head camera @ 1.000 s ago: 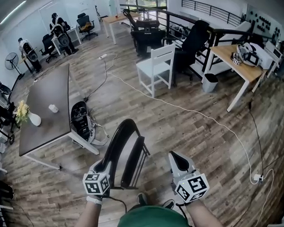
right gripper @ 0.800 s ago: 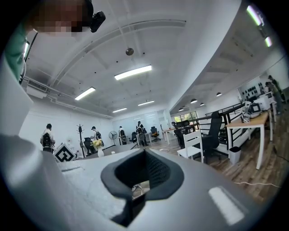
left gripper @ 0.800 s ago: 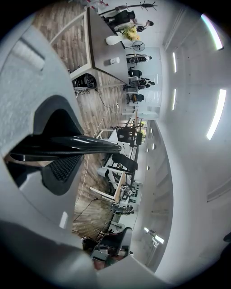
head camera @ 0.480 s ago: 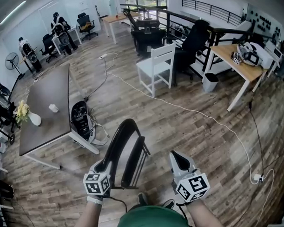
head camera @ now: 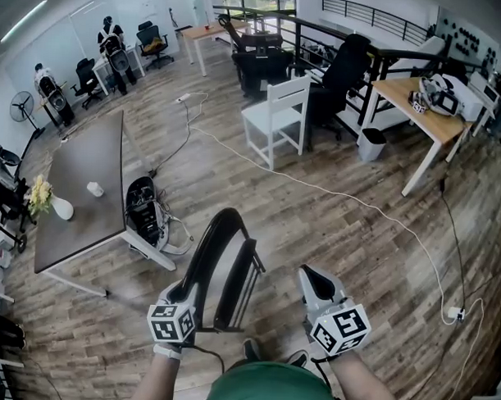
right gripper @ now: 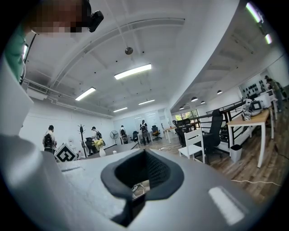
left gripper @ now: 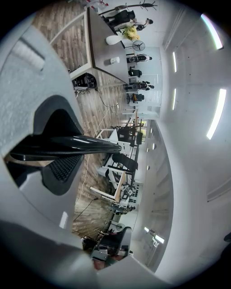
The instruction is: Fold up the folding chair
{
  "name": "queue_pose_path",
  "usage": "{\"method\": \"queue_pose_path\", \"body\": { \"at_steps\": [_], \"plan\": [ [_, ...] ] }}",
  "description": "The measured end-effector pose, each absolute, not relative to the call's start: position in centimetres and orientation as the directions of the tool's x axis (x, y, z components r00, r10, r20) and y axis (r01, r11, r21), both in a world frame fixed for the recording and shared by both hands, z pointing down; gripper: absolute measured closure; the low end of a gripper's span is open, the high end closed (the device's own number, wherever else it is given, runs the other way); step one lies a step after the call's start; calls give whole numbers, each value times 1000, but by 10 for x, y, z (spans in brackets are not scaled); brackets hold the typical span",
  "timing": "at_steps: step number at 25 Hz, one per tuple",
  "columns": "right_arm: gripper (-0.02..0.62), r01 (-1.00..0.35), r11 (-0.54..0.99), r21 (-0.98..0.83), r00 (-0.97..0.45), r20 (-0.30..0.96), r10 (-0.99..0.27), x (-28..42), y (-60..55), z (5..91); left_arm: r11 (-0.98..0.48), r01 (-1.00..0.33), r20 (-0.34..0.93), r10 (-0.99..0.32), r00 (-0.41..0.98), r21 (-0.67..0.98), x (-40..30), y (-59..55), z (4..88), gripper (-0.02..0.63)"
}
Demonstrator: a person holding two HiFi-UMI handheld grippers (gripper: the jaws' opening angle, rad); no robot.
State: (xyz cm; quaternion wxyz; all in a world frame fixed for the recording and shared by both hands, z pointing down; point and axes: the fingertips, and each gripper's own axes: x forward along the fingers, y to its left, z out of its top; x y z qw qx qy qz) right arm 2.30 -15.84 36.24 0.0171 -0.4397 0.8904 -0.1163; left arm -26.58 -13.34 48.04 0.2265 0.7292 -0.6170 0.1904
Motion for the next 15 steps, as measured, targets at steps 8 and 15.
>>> {"method": "queue_pose_path", "body": {
  "at_steps": [8,15],
  "plan": [
    [592,-779,587,-221,-613,68,-787,25,-158,360,-132,-987,555,-816,159,90,-266,-133,480,463],
    [592,-778,585,-228,-612,62,-789,24,-158,359,-131,-987,555,-817,158,88,-267,-134,481,463]
  ]
}}
